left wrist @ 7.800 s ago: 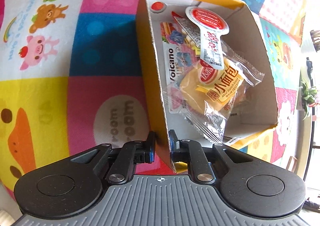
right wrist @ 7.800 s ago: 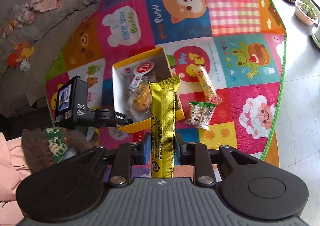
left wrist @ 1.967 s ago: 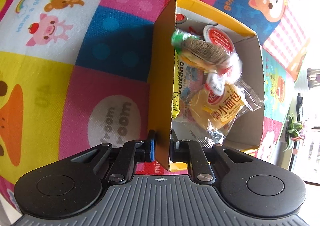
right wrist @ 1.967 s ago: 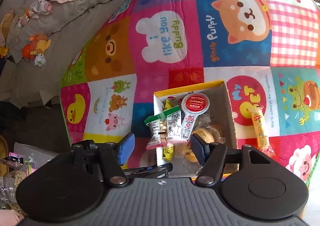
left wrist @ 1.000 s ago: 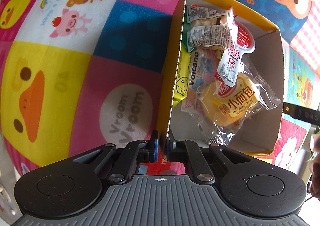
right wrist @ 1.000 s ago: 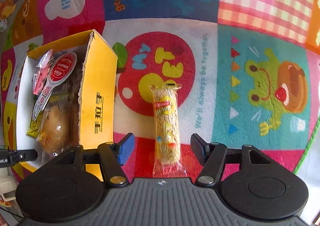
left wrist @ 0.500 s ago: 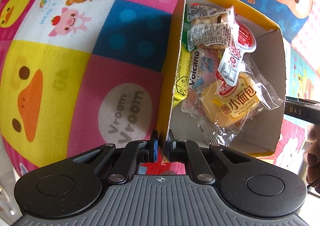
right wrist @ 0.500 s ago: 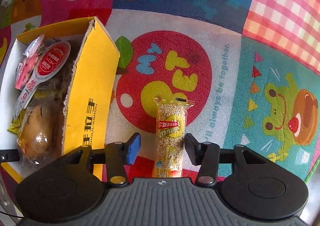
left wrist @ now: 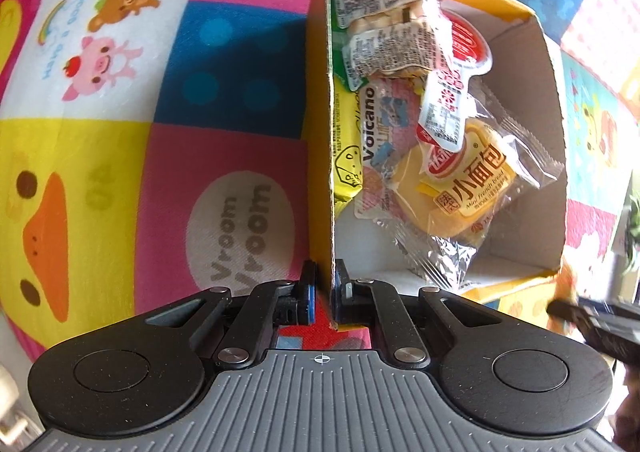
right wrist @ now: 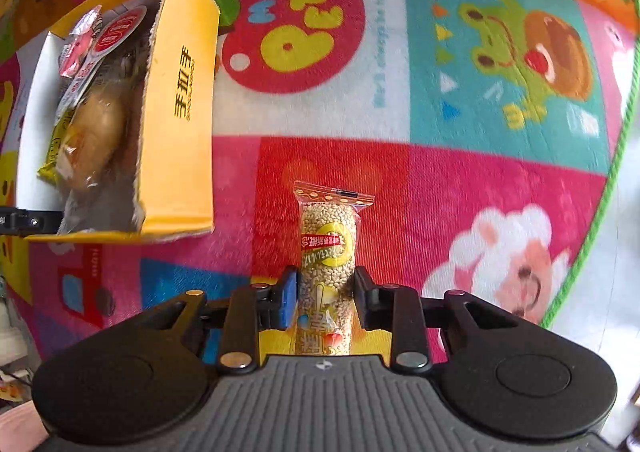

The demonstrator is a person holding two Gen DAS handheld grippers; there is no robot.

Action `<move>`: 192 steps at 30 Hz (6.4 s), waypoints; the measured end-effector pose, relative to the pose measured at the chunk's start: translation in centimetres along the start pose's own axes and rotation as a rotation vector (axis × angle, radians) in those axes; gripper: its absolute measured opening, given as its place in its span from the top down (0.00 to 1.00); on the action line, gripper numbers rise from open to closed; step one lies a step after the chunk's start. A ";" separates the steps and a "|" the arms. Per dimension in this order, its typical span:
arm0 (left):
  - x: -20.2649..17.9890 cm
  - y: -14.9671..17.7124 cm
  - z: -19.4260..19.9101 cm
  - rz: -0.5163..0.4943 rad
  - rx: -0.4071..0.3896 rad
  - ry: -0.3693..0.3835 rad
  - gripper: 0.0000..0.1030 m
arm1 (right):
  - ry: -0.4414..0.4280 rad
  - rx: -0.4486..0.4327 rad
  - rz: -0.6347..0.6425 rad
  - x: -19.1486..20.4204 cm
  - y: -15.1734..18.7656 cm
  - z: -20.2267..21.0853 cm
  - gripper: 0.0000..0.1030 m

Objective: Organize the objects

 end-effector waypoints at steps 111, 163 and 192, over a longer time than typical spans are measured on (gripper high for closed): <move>0.3 2.1 5.9 -0.015 -0.845 -0.083 0.02 | 0.073 -0.634 0.254 1.9 1.8 1.5 0.11; -5.6 11.3 -0.9 0.001 -0.916 -0.145 0.00 | 0.103 -0.812 0.292 -0.3 4.1 -4.7 0.00; -5.7 11.2 -0.9 -0.009 -0.920 -0.157 0.00 | 0.103 -0.813 0.291 -0.3 4.1 -4.7 0.00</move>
Point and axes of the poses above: each gripper's, at about its wrist camera, not at the fingertips, and z roughly against the way its jaws point, x to its left, y to its underside, the point moved 7 cm from there along -z, roughly the way its jaws point, and after that the axes turned 12 degrees about -y, right-handed, at the moved point
